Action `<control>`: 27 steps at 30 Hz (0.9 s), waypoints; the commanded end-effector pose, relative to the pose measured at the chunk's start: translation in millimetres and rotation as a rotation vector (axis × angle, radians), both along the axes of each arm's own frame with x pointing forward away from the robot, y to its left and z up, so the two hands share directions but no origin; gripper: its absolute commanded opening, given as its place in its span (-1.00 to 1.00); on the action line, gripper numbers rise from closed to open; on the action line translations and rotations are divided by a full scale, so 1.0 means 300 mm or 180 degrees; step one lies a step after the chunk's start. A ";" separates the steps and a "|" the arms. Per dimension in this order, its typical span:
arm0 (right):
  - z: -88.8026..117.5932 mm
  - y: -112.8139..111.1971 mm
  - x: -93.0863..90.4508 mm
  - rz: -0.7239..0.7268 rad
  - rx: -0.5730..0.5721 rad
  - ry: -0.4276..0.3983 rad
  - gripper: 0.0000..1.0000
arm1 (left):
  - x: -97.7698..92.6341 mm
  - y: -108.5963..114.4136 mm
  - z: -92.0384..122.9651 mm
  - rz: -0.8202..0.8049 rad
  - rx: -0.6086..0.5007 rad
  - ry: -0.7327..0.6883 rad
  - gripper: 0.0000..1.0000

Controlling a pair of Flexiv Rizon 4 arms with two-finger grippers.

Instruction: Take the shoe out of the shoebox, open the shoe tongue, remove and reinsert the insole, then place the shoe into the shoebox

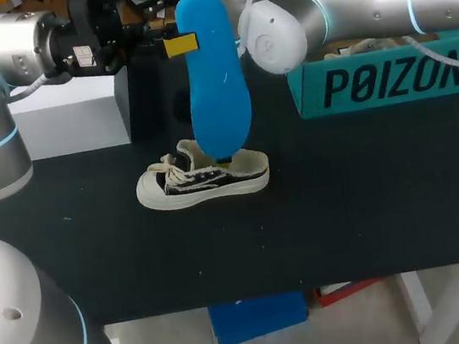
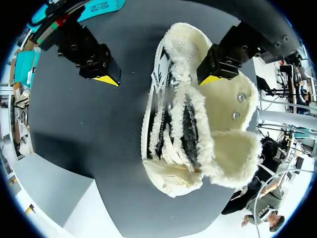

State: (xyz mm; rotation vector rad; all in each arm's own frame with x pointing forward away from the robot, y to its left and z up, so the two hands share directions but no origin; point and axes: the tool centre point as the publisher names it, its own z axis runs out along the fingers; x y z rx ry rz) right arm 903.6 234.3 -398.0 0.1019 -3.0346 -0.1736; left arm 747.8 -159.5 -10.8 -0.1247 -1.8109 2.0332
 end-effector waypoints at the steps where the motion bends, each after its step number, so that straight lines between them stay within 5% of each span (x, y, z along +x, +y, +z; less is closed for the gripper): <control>1: -0.023 0.014 0.019 0.0001 -0.0027 0.0017 1.00 | -0.004 -0.003 -0.003 0.0016 0.0001 -0.0004 -1.00; 2: -0.024 0.013 0.021 0.0000 -0.0044 0.0008 -0.11 | -0.004 -0.003 -0.003 0.0016 0.0001 -0.0004 -1.00; 3: -0.026 0.013 0.022 -0.0001 -0.0052 0.0003 -1.00 | -0.004 -0.003 -0.003 0.0016 0.0001 -0.0004 -1.00; 27: -0.035 0.013 0.023 0.0046 0.0003 0.0065 -1.00 | -0.004 -0.003 -0.003 0.0016 0.0001 -0.0004 -1.00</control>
